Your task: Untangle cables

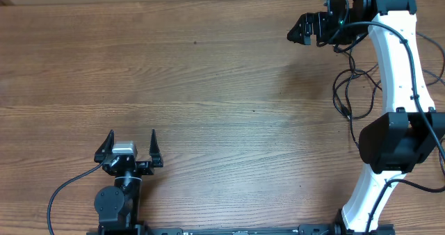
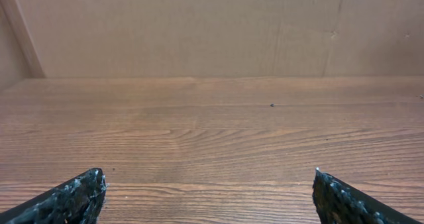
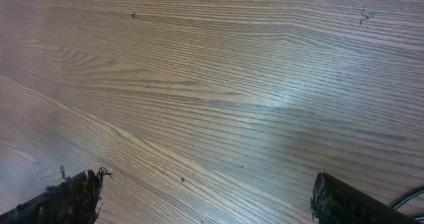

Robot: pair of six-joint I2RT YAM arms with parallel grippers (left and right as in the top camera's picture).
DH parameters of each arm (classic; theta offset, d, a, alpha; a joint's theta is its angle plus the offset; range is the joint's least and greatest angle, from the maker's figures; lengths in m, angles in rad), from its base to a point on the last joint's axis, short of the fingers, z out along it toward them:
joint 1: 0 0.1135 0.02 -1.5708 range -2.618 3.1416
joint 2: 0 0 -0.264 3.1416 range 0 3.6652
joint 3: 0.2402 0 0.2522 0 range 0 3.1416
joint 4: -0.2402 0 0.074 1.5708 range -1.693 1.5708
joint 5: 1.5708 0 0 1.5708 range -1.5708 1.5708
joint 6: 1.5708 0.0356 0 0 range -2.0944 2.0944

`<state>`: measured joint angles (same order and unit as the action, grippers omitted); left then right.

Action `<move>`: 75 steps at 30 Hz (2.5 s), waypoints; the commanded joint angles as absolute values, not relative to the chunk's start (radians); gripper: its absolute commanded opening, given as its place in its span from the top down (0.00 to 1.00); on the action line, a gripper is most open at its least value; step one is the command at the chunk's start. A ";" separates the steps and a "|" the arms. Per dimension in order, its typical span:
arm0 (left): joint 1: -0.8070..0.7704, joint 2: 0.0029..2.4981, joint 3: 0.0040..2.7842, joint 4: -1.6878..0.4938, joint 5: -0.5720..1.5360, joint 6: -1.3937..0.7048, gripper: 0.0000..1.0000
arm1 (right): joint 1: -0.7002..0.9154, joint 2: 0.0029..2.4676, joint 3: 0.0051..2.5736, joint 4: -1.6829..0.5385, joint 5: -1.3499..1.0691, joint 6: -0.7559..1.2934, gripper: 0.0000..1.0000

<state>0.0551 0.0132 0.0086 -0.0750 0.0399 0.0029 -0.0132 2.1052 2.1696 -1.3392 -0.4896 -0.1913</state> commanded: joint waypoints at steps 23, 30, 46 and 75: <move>0.065 0.004 0.004 -0.078 0.026 0.023 0.00 | -0.022 2.111 2.167 -1.336 -0.487 -0.199 0.00; 0.065 0.004 0.004 -0.078 0.026 0.023 0.00 | -0.010 2.058 2.167 -1.336 -0.479 -0.199 0.00; 0.065 0.004 0.004 -0.078 0.026 0.023 0.00 | 0.128 1.693 2.167 -1.265 -0.323 -0.337 0.00; 0.065 0.004 0.004 -0.078 0.026 0.023 0.01 | 0.190 0.981 0.945 -0.336 -0.407 -0.349 0.00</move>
<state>0.0551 0.0132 0.0086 -0.0750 0.0322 0.0032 0.1879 1.0615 1.1152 -0.4480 -0.4133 -0.3283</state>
